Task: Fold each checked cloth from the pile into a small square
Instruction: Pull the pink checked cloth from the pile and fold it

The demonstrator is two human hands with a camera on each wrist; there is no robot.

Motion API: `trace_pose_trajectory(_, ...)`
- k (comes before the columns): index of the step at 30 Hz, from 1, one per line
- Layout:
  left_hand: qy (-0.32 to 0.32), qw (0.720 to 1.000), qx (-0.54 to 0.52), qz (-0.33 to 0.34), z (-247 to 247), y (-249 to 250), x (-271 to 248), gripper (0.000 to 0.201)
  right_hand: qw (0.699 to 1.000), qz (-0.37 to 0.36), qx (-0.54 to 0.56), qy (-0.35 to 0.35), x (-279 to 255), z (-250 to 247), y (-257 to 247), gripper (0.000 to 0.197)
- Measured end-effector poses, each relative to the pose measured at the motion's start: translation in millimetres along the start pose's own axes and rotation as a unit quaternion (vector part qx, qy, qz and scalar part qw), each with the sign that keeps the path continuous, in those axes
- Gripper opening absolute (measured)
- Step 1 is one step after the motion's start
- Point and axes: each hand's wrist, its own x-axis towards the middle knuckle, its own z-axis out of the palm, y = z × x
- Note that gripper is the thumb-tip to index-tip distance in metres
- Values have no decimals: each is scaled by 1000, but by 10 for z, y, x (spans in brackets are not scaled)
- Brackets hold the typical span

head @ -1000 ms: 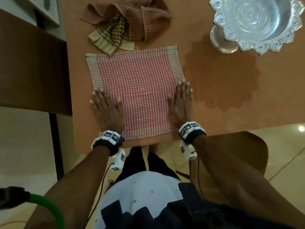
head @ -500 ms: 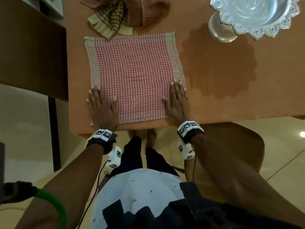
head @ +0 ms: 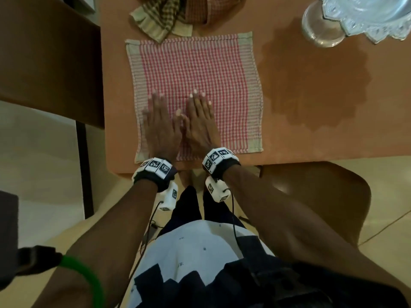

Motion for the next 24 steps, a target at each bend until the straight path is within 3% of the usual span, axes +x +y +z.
trace_pose_trajectory(2,-42,999,-6,28,73,-82,8,61,999,-17,-14,-25,-99,-2,208,65)
trace_pose_trajectory(4,-69,997,10,31,72,-338,-60,65,999,-21,-40,6,-218,-91,627,60)
trace_pose_trajectory(8,-94,995,12,22,-75,-558,-38,69,986,145,-31,81,-203,-442,1150,61)
trace_pose_trajectory(10,-72,997,19,-9,-120,-416,199,69,990,107,-31,89,31,-475,937,61)
trace_pose_trajectory(13,-54,997,-22,46,-73,-12,638,63,997,-5,-25,68,504,-336,404,58)
trace_pose_trajectory(16,-89,992,-72,51,83,284,1096,60,1000,-16,-23,12,860,-207,140,60)
trace_pose_trajectory(19,-96,993,-40,57,210,83,1348,59,999,-6,-42,19,985,-262,470,57)
trace_pose_trajectory(22,-105,990,-19,94,179,-161,1415,64,991,109,-41,68,986,-447,908,62)
trace_pose_trajectory(24,-93,990,0,108,173,-128,1422,64,980,178,-20,86,1117,-541,875,64)
